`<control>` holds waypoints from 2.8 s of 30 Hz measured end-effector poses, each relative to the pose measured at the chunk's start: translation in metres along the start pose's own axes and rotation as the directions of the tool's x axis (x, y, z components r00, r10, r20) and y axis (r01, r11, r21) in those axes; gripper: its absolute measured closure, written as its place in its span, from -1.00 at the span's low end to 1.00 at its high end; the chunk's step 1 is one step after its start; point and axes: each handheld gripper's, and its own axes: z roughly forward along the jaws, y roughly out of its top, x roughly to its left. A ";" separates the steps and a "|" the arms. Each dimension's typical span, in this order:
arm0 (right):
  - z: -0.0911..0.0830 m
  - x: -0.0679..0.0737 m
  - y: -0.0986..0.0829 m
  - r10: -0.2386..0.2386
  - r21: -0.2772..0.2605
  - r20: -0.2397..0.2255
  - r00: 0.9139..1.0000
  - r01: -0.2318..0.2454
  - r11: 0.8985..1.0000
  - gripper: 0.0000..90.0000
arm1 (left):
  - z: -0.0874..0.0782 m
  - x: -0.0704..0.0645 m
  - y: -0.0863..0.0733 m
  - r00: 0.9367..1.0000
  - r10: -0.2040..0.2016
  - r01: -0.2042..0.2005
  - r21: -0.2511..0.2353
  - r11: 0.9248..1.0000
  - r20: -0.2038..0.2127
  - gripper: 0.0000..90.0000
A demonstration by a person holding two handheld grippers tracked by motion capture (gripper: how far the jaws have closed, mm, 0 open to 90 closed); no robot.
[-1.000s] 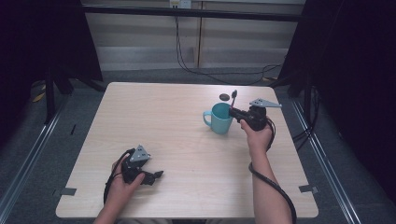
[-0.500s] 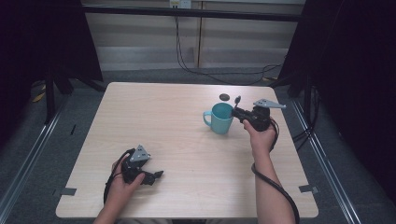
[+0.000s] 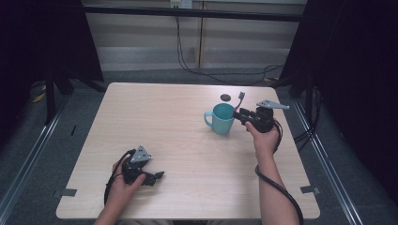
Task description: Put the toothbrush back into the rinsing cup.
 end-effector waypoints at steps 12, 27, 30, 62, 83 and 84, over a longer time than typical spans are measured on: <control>-0.004 0.001 -0.003 0.019 0.013 -0.006 1.000 -0.019 1.000 -0.11 | 0.000 0.000 0.000 1.000 0.001 -0.001 0.001 1.000 0.000 -0.67; -0.015 0.008 -0.010 -0.012 0.073 -0.019 1.000 0.014 0.997 -0.41 | 0.000 0.000 0.000 1.000 -0.005 0.005 -0.002 1.000 0.000 -0.67; -0.017 0.009 -0.011 -0.011 0.090 -0.023 1.000 0.013 0.996 -0.47 | 0.000 0.000 0.000 1.000 0.004 -0.004 0.001 1.000 -0.004 -0.67; -0.038 0.029 -0.022 -0.071 0.185 -0.058 0.996 0.081 0.979 -0.68 | 0.000 0.000 0.000 1.000 0.000 0.000 -0.001 1.000 -0.002 -0.67; -0.056 0.037 -0.044 -0.119 0.251 -0.115 0.986 0.144 0.957 -0.69 | 0.000 0.000 0.000 1.000 -0.001 0.001 -0.001 1.000 0.000 -0.67; -0.057 0.037 -0.045 -0.117 0.251 -0.118 0.986 0.144 0.957 -0.69 | 0.000 0.000 0.000 1.000 -0.001 0.001 -0.001 1.000 0.000 -0.67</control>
